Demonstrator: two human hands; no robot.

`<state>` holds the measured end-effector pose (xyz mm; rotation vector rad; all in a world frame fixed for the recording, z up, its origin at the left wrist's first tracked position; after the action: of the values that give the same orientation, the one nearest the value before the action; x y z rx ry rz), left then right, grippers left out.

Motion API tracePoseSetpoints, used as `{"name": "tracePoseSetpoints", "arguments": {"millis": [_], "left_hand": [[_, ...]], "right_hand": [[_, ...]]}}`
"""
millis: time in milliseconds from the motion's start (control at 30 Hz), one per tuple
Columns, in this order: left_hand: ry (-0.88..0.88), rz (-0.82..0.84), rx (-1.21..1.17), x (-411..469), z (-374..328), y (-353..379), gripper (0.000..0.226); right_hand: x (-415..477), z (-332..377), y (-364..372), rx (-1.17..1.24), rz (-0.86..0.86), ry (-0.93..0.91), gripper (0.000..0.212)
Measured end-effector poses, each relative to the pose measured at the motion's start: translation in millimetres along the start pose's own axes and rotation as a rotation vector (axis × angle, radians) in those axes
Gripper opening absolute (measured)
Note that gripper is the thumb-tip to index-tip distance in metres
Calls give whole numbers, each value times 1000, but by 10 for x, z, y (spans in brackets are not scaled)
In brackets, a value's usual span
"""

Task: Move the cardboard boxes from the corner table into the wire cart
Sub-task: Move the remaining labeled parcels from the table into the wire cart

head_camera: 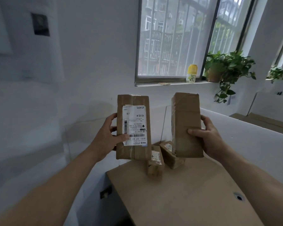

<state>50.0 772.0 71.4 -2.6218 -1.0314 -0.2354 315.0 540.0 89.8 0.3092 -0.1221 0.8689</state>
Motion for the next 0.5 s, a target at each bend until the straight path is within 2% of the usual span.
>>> {"name": "tracePoseSetpoints", "arguments": {"millis": [133, 267, 500], "left_hand": [[-26, -64, 18, -171, -44, 33, 80], [-59, -136, 53, -388, -94, 39, 82], [-121, -292, 95, -904, -181, -110, 81]], "right_hand": [[34, 9, 30, 32, 68, 12, 87], [86, -21, 23, 52, 113, 26, 76], [123, -172, 207, 108, 209, 83, 71]]}}
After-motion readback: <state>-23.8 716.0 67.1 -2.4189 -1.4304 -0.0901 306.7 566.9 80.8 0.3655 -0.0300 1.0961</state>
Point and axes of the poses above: each hand's wrist, its own x-axis towards the middle knuckle, its own y-axis out of the palm, z = x × y, the point moved 7 cm from there along x, towards the middle knuckle, and after that the axes turned 11 degrees about x, right-handed, at the moved point
